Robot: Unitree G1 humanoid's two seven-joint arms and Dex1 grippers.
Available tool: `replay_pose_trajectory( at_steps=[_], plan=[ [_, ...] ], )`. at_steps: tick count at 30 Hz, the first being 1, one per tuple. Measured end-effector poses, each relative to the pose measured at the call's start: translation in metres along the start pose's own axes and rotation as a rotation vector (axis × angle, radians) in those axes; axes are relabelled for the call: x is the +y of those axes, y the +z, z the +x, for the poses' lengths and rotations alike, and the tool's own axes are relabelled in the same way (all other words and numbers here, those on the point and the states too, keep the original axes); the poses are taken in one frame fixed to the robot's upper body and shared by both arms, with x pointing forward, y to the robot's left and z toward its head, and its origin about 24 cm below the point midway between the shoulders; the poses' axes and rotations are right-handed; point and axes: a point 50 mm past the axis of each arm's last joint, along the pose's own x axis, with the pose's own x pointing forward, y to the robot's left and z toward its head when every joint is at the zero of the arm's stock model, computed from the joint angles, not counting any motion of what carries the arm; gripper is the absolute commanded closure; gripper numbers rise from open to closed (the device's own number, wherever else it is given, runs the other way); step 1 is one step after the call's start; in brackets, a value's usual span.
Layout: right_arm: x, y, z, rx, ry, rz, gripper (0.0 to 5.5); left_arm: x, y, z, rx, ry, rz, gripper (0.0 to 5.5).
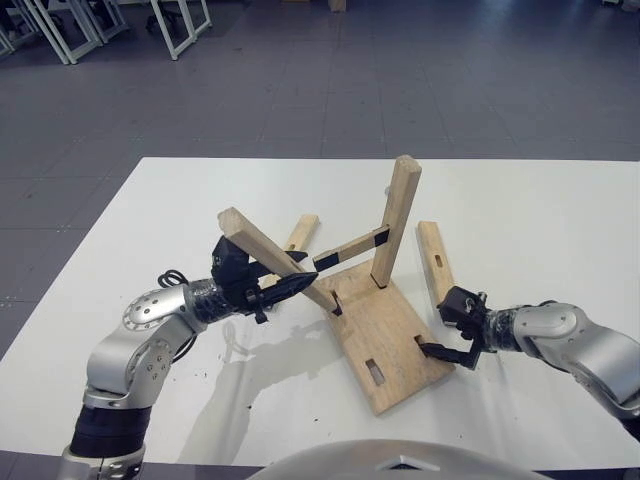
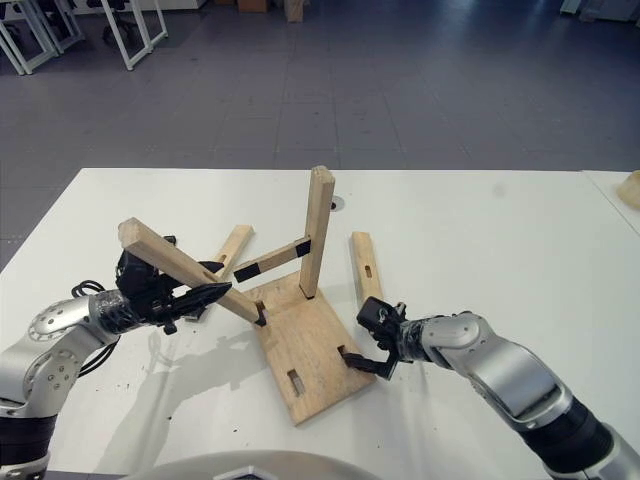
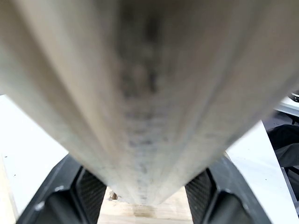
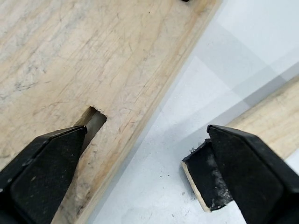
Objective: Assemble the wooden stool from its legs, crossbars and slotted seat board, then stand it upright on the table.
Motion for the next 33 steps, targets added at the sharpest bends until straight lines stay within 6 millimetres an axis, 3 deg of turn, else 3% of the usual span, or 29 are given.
replay_pose_trajectory(
  at_steps=[18,33],
  plan=[
    [-0.003,0.000,0.002,-0.007,0.005,-0.025,0.77,0.028,-0.013,0.009,-0.005,-0.021,0.049,3.44],
    [-0.006,0.001,0.001,-0.013,-0.035,-0.019,0.77,0.021,-0.010,0.009,0.026,-0.021,0.069,3.44]
  ],
)
